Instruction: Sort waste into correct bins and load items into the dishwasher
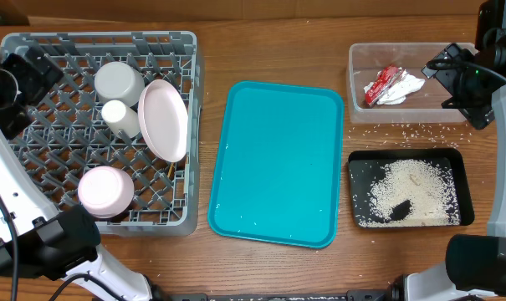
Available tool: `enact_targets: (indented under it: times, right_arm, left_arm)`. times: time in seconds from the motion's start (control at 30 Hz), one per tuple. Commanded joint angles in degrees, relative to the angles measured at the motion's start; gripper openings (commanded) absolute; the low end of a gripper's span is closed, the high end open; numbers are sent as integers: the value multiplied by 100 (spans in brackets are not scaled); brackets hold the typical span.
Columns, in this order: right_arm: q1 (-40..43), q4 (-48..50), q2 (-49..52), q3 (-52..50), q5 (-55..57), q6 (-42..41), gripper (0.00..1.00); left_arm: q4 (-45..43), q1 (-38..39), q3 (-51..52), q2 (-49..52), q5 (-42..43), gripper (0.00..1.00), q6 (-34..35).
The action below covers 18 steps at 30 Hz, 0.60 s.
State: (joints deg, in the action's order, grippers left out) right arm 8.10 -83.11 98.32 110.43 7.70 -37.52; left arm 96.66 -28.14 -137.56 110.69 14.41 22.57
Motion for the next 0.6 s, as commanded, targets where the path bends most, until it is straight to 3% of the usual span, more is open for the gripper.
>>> enact_targets:
  times: [0.0,0.07,0.2,0.27,0.43,0.57]
  right_arm:
    - [-20,33,-4,11,61,-35,100]
    - [-20,33,-4,11,61,-35,100]
    - [-20,33,-2,11,61,-35,100]
    - [-20,33,-2,11,61,-35,100]
    - [-20,33,-2,11,61,-35,100]
    - [-20,33,-2,11,61,-35,100]
  left_arm:
    - [15,13,-15,-31,3493,94,-1878]
    - [15,59,-13,-105,4100,94,-2092]
    - [15,468,-15,-409,3685,93,-2090]
    - [15,1172,-15,-673,2778,80,-2085]
    - [15,2826,-13,-787,1434,26,-1860]
    - [-15,4236,-13,-413,402,12,-1311]
